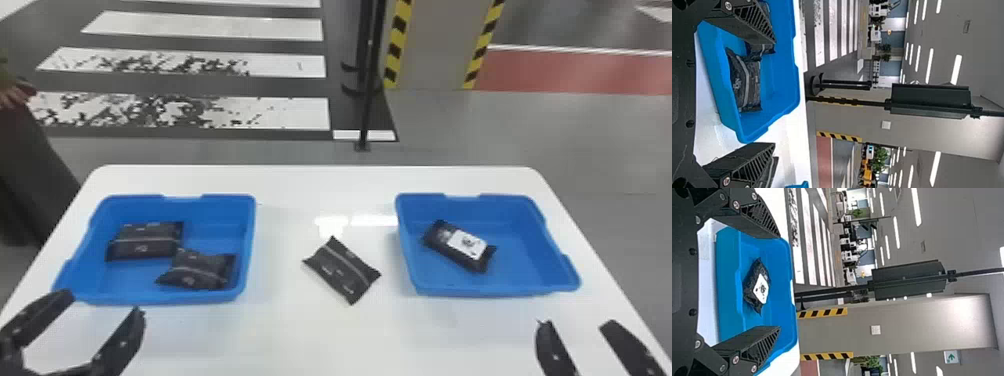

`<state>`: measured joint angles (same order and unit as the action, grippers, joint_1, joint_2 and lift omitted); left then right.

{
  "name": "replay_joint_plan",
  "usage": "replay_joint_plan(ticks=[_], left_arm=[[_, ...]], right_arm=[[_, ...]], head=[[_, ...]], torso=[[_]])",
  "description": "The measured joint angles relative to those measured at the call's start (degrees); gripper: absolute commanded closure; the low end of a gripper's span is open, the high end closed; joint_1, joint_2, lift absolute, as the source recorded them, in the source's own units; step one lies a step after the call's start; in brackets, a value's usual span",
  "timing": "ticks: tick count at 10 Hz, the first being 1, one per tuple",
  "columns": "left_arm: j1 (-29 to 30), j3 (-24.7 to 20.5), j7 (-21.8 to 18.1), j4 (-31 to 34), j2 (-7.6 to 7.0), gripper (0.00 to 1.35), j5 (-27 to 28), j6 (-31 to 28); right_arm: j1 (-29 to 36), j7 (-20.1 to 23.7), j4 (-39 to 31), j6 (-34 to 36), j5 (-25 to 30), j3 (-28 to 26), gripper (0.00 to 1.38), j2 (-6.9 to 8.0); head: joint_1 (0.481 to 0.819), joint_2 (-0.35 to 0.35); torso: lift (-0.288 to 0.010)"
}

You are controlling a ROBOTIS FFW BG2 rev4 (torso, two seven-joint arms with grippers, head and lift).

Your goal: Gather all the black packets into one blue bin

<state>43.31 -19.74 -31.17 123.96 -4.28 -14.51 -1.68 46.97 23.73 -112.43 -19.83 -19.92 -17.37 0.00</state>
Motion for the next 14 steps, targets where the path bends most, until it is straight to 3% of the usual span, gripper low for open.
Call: replay_joint_plan(ticks=[8, 11, 14], left_arm=[[-1.66, 0.56, -0.11, 0.00, -0.51, 0.09, 0.77, -0.98], [-5.81, 3.10, -1.84, 0.00, -2.52, 0.09, 3.00, -5.42], [-15.90, 6.26, -6.47, -0.28, -5.57, 0.09, 12.66, -13.92]], right_arm=[[0.00, 0.00, 0.15, 0.00, -0.15, 0.02, 0.21, 0.00], [-0.17, 0.03, 0.30, 0.00, -0.19, 0.23, 0.21, 0.00], [-0.54, 0.07, 0.70, 0.00, -0.30, 0.45, 0.21, 0.00]], head=[[0.695, -0.074], [0.695, -0.106], [0.695, -0.131]], torso=[[-0.110], [-0.110], [-0.110]])
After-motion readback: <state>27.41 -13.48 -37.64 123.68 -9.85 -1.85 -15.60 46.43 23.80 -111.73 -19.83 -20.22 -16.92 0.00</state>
